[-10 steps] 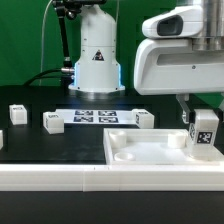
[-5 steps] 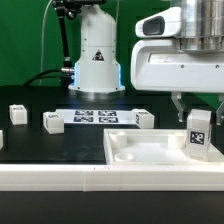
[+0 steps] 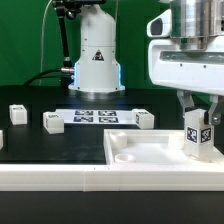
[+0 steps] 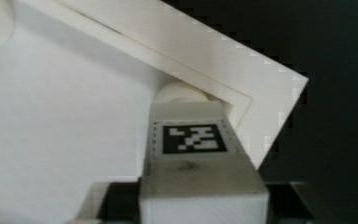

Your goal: Assemble one leg

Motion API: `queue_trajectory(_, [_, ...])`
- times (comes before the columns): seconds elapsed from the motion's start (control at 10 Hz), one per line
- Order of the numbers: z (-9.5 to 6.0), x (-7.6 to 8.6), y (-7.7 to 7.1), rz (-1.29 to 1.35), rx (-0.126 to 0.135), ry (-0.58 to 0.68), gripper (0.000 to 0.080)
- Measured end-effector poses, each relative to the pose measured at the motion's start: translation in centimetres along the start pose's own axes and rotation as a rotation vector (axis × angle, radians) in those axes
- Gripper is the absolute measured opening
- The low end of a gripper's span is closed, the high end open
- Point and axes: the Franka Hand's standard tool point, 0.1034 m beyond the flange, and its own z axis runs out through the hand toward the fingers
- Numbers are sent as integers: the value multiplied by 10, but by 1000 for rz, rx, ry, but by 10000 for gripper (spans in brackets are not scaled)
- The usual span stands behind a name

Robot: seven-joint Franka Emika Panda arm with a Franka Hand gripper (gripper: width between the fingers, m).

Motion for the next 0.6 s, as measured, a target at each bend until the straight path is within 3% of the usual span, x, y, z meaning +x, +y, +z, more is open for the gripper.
queue_trajectory(0.4, [1,-6,0,179,2,-27,301])
queue_trajectory(0.6, [2,-3,1,15,1,-27,608])
